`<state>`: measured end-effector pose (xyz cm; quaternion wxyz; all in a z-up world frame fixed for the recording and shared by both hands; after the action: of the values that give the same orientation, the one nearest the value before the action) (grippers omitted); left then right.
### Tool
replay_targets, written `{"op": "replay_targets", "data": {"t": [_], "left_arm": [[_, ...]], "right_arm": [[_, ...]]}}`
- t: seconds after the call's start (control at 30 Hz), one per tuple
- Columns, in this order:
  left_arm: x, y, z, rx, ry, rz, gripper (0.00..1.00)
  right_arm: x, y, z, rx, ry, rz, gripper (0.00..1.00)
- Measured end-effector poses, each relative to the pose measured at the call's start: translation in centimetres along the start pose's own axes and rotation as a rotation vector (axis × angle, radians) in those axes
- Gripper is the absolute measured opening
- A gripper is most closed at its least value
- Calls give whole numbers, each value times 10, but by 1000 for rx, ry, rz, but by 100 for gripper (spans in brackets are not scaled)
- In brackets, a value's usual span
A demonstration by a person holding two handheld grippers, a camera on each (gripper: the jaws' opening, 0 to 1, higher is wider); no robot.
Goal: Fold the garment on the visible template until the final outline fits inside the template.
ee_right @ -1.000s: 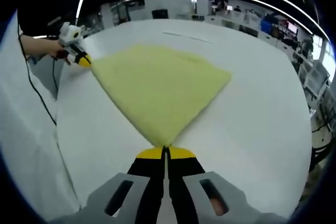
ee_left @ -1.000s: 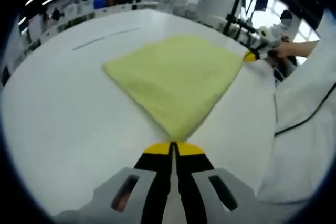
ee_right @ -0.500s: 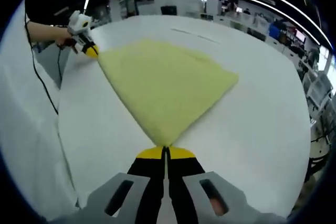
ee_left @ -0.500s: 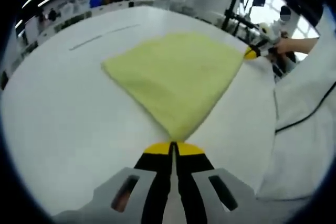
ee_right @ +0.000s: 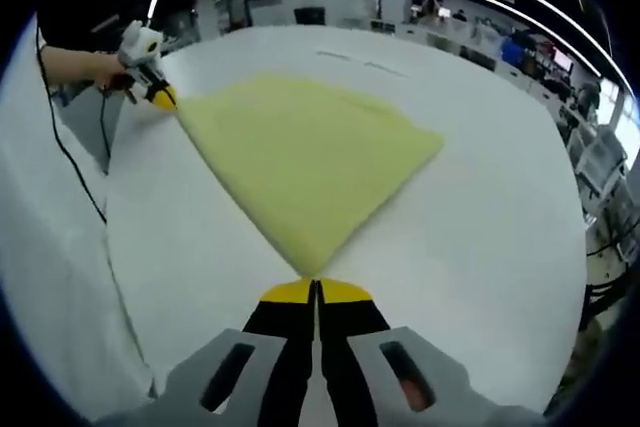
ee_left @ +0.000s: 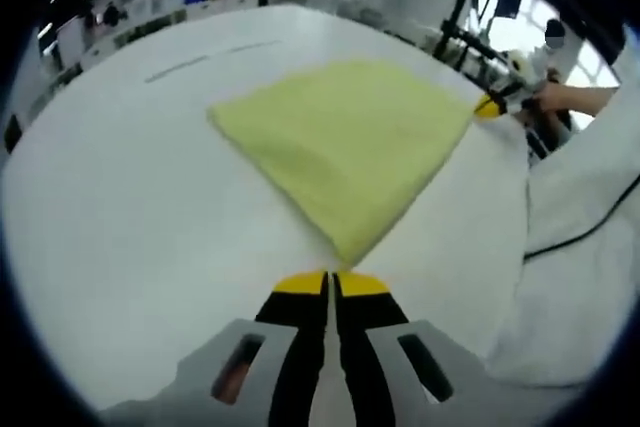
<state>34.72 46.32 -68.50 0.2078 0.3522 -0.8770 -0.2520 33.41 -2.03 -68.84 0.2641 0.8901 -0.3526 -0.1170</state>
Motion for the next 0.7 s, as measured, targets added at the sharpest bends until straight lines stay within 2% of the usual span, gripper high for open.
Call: {"op": "replay_targets", "data": {"t": [0.37,0.43,0.53,0.6,0.7], "left_arm": [[1,19,-17,85,68,-75,22],[4,25,-22,103,88,-90,29],[8,30,-27,119,124,-115,41],[12,34,-29,127,140,-126,47],[22,41,-36,176,175,-138,55]], "right_arm": [[-2,20,-20,68,-46,65,29],[-2,24,-24,77,-59,77,34],[-5,29,-34,127,-136,107,44],[-7,33,-40,147,-148,109,51],[-11,39,-52,153,-185,117,64]]}}
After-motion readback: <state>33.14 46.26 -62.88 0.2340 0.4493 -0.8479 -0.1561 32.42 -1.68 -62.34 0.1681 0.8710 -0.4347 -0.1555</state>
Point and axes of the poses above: the point that each gripper's makers call its tool centre point, and the gripper's own axes: y roughly backward along the fingers, x roughly to its right, z roughly out of its underside, the point moved 9 cm from there along y, roughly backward along the fingers, and after that the axes turned 14 degrees about x, right-handed, at the moved point
